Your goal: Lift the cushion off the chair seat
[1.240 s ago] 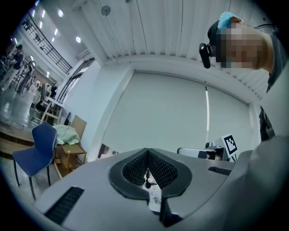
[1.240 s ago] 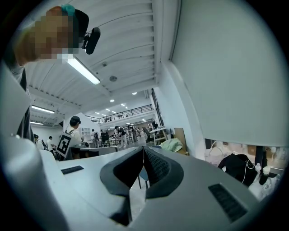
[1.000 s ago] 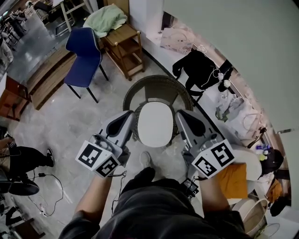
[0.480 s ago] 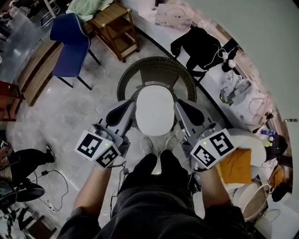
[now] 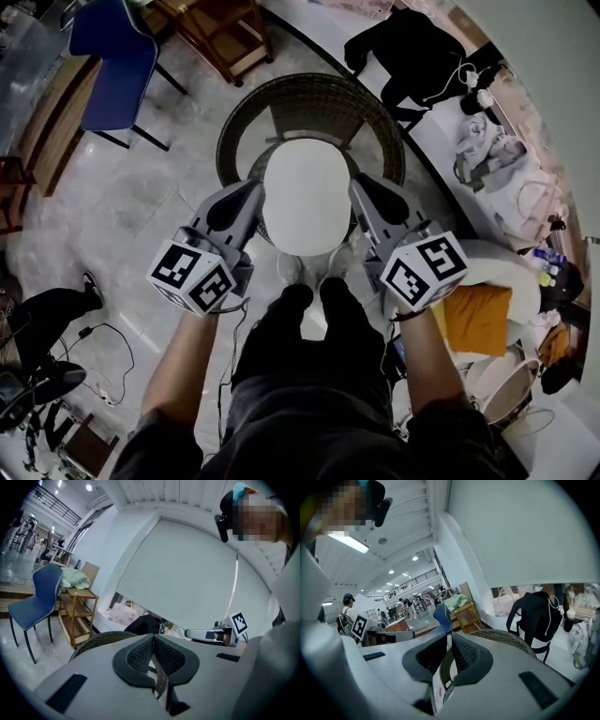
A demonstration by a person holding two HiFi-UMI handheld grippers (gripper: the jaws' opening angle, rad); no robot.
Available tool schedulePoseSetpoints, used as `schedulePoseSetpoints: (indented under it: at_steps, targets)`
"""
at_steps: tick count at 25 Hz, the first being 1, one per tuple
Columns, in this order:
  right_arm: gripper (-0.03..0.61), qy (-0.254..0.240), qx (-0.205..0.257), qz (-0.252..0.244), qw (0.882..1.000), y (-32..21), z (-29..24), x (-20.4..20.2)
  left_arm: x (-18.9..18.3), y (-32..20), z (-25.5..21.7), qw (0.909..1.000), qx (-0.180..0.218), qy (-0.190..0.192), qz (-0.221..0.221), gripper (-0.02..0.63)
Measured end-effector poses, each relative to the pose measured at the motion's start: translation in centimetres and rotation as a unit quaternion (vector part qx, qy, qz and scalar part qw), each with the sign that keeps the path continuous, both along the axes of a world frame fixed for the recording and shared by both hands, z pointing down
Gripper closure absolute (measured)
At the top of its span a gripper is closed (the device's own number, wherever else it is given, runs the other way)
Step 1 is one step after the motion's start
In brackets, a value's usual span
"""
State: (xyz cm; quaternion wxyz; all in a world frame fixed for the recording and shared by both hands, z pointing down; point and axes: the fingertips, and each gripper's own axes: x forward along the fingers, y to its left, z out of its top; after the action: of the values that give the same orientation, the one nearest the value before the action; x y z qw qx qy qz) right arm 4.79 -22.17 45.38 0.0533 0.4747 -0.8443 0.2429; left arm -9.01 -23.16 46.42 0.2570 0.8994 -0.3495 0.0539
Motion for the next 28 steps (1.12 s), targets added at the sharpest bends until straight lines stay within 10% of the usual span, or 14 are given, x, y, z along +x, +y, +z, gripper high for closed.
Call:
schedulePoseSetpoints:
  at_steps: [15,28]
  targets:
    - [0.561,0.011,-0.119,0.046,0.992,-2.2,22.5,4.8,0.2,-2.7,21.5,0.9925,-0.115,-0.041,-0.007,0.504]
    - [0.408,0.03,-0.187,0.072,0.979,-1.5,37.4,7.3,-0.6,-1.7,37.6,0.978,-0.193,-0.077,-0.015,0.399]
